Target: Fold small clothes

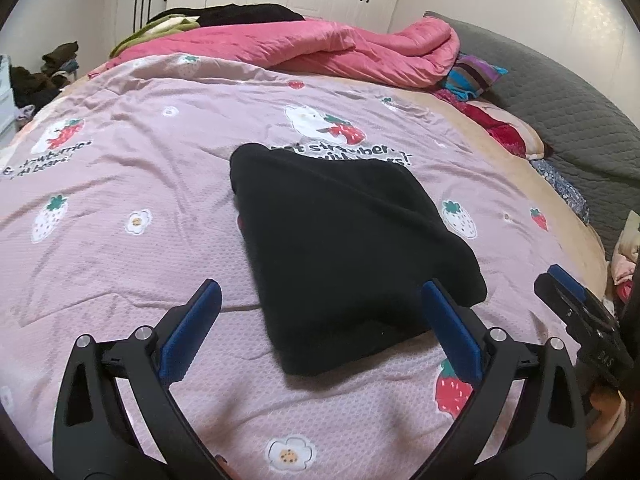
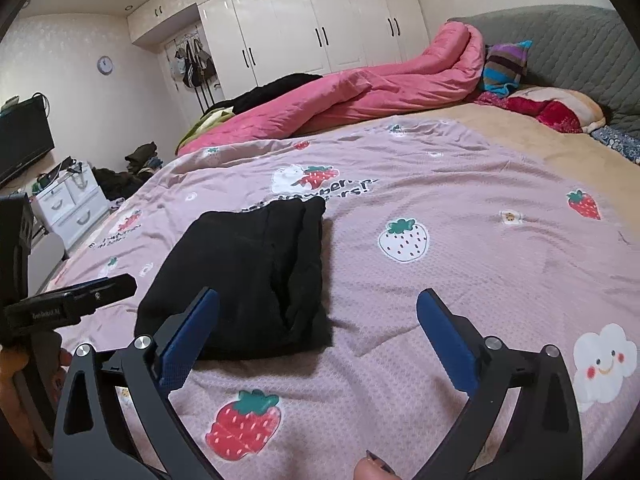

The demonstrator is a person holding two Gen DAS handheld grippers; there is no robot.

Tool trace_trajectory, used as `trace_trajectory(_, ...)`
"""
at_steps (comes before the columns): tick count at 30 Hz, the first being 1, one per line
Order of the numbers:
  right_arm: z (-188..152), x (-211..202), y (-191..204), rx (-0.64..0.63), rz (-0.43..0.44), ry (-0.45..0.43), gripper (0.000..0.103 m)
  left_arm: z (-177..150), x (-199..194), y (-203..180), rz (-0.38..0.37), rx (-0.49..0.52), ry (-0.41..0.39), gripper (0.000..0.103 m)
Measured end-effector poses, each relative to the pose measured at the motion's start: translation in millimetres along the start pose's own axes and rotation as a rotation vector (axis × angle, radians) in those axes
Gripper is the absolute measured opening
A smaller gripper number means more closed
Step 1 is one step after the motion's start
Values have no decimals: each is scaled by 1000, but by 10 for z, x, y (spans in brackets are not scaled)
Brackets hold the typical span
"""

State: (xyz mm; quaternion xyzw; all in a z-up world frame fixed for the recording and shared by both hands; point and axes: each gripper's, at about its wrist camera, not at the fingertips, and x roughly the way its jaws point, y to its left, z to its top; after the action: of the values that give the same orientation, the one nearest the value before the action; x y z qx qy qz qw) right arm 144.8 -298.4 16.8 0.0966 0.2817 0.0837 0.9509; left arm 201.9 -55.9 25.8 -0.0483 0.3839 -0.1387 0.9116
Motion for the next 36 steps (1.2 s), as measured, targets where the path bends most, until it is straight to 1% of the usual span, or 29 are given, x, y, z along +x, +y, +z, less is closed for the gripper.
trace_trajectory(9,-121,-304,253,-56,-24,-40,99,-145,-272,18,-5,8,-32,94)
trace_trajectory(16,-297,-509,406,-86,-38,-50,99,-377,-531,6,2,33,-68,94)
trace_trajectory(23,-445,-662,456,-89,-50,-73,99,-616,-754,-32,24,70,-103,94)
trace_trajectory(30,-620,-781,524,-102,-51,-74,99,-854,-857,25,21,73,-109,94)
trace_trajectory(36,-811,-824,536,-106,-71,-65,99,-1063,-890,147,21,41,-117,94)
